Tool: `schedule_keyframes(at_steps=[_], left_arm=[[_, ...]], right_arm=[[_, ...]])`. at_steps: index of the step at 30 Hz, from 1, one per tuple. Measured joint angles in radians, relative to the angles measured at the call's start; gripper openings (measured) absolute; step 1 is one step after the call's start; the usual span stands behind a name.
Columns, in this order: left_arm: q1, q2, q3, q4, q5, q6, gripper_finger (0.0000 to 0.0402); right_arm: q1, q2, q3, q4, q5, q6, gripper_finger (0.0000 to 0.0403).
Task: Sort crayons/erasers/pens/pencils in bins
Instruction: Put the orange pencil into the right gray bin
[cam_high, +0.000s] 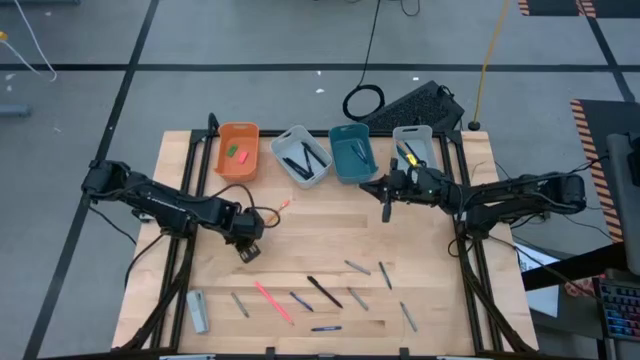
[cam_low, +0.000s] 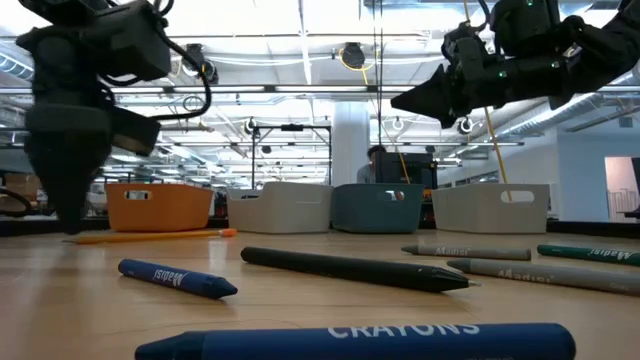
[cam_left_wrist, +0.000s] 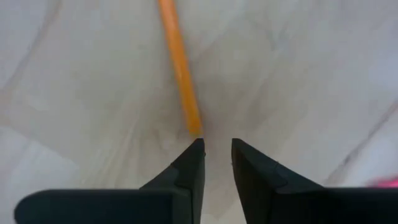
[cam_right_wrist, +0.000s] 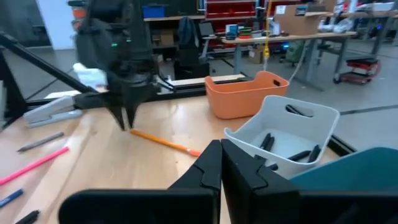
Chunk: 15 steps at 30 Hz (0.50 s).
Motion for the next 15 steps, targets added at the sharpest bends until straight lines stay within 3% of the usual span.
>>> schedule_keyframes(at_steps=[6,15], left_arm=[[-0.072,0.0,0.001,-0.054,-0.067,-0.051,0.0065],[-0.072,0.006,0.001,-0.039,-0.178,-0.04,0.0018]], right_arm=[[0.018,0.0,0.0,0.0,0.027,-0.009,0.0],[0.026,0.0,0.0,0.015,0.027,-0.01,0.0]])
